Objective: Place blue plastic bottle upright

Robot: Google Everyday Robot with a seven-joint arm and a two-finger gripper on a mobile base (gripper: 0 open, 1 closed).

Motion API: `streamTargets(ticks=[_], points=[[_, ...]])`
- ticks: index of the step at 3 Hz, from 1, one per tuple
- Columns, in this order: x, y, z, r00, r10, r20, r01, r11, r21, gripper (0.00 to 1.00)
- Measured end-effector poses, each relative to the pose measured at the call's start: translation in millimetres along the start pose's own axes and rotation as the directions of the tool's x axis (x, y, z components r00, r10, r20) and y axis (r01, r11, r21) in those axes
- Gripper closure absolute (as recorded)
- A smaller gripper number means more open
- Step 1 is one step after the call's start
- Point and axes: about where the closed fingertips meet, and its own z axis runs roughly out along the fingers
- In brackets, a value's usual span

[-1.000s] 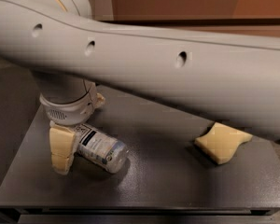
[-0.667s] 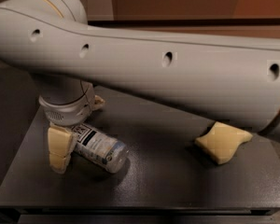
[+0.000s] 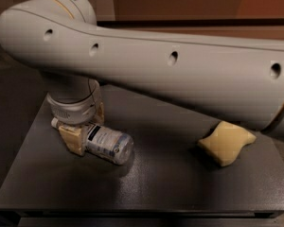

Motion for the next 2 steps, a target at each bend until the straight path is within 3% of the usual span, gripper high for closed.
streamTargets(ticks=[1,2], points=[[-4.1,1.3,-14.2,0.999,-0.017,0.043,0.018,0.9998,-0.01,0.64],[-17.3,6.3,-42.8,0.985,-0.094,0.147,0.097,0.9952,-0.016,0.88]])
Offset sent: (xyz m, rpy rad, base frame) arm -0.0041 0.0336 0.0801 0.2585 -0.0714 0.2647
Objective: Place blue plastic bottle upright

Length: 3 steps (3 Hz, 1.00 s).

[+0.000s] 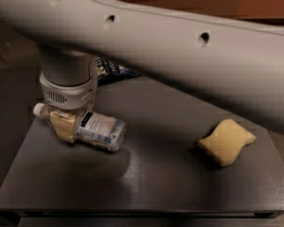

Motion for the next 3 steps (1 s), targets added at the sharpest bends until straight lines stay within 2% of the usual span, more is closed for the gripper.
streamTargets(ticks=[1,2,3], points=[[-17.2,0.9,-21.2,0.985,-0.108,0.133,0.112,0.9936,-0.019,1.0],[-29.9,-3.3,-40.0,0.934,-0.171,0.315,0.189,0.9815,-0.027,1.0],[-34.7,-15.0,-64.6,0.848,-0.173,0.501,0.214,0.9766,-0.024,1.0]])
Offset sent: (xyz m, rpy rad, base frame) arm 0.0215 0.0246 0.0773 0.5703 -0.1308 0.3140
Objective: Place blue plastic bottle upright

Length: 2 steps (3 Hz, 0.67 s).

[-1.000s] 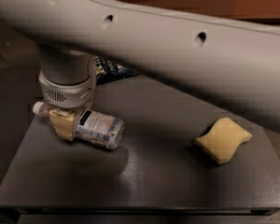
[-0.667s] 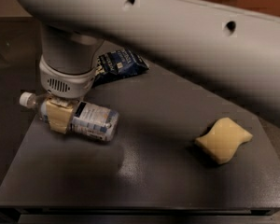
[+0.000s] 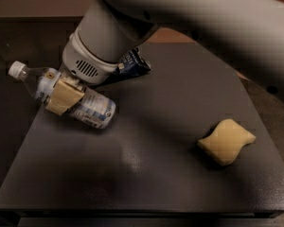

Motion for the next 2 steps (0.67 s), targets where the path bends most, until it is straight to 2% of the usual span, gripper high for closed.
streamTargets(ticks=[1,2], points=[[-8.6,-7.3,-24.7,0.981,-0.009,0.191,0.009,1.0,-0.002,1.0],[-7.3,-9.2,-41.0,0.937,0.004,0.35,0.002,0.9999,-0.017,1.0]])
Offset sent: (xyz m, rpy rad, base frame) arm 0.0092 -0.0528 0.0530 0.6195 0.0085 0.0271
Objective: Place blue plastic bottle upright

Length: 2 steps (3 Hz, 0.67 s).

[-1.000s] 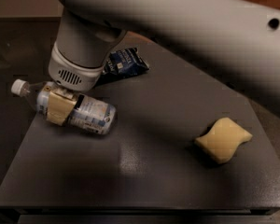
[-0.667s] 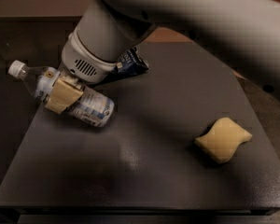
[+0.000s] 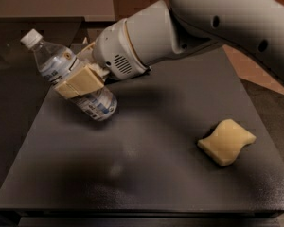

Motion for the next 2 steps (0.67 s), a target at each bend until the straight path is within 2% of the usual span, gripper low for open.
streamTargets(ticks=[1,2], points=[[7.4,-1.5,-16.1,0.986,0.031,0.163,-0.029,0.9995,-0.012,1.0],[23.0,-1.9,-28.0,0.963,0.058,0.265,-0.053,0.9983,-0.025,1.0]])
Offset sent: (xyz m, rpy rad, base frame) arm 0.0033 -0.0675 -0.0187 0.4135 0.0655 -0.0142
